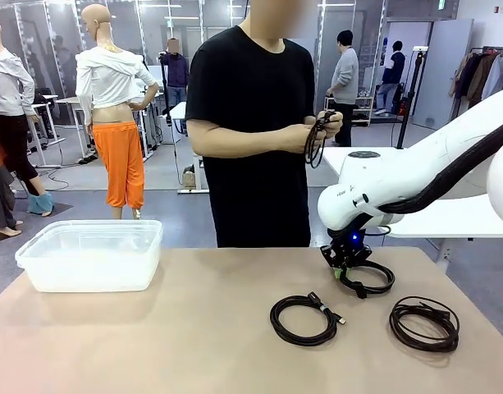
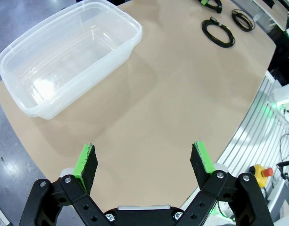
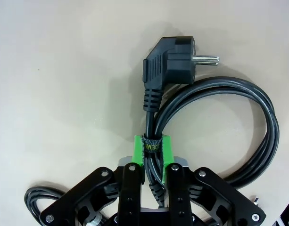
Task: Organize and store the cables.
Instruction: Place the Power Cable into the Organizing box.
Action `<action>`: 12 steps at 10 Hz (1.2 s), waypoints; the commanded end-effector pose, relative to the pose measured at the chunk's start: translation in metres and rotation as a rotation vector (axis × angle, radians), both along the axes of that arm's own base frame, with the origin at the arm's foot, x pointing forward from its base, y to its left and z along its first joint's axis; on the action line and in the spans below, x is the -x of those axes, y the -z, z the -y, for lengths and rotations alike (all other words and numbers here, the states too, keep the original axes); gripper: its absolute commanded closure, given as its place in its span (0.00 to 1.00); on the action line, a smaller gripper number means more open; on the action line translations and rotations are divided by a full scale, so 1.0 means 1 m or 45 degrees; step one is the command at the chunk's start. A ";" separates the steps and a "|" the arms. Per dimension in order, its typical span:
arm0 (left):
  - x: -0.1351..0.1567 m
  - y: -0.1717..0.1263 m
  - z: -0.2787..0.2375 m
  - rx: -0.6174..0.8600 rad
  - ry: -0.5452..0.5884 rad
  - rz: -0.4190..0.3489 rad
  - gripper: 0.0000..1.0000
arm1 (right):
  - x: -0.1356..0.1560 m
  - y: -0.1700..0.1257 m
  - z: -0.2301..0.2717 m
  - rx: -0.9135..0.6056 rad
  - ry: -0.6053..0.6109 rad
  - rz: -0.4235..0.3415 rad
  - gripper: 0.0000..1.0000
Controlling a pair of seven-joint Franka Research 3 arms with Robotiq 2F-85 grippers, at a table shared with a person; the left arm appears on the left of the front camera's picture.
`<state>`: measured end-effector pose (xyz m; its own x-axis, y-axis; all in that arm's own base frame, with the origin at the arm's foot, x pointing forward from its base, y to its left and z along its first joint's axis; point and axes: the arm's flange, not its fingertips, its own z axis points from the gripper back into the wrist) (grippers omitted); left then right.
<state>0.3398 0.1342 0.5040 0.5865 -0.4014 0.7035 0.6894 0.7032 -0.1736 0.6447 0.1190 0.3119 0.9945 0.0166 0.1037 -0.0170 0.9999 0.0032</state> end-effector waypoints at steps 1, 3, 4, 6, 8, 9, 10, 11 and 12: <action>0.000 -0.001 -0.002 0.001 0.022 0.010 0.00 | 0.000 0.000 0.000 0.000 0.000 0.000 0.82; 0.000 -0.001 -0.002 0.001 0.022 0.010 0.00 | 0.027 -0.052 0.003 -0.045 -0.073 0.188 0.82; 0.000 -0.001 -0.002 0.001 0.022 0.010 0.00 | 0.041 -0.076 -0.004 -0.022 -0.041 0.183 0.82; 0.000 -0.001 -0.002 0.001 0.022 0.010 0.00 | 0.067 -0.110 -0.036 -0.033 -0.138 0.204 0.82; 0.000 -0.001 -0.002 0.001 0.022 0.010 0.00 | 0.093 -0.136 -0.100 0.049 -0.239 0.263 0.82; 0.000 -0.001 -0.002 0.001 0.022 0.010 0.00 | 0.103 -0.141 -0.136 0.089 -0.252 0.291 0.82; 0.000 -0.001 -0.002 0.001 0.022 0.010 0.00 | 0.111 -0.141 -0.172 0.079 -0.245 0.278 0.82; 0.000 -0.001 -0.002 0.001 0.022 0.010 0.00 | 0.120 -0.136 -0.204 0.101 -0.201 0.236 0.82; 0.000 -0.001 -0.002 0.001 0.022 0.010 0.00 | 0.131 -0.128 -0.237 0.092 -0.273 0.216 0.82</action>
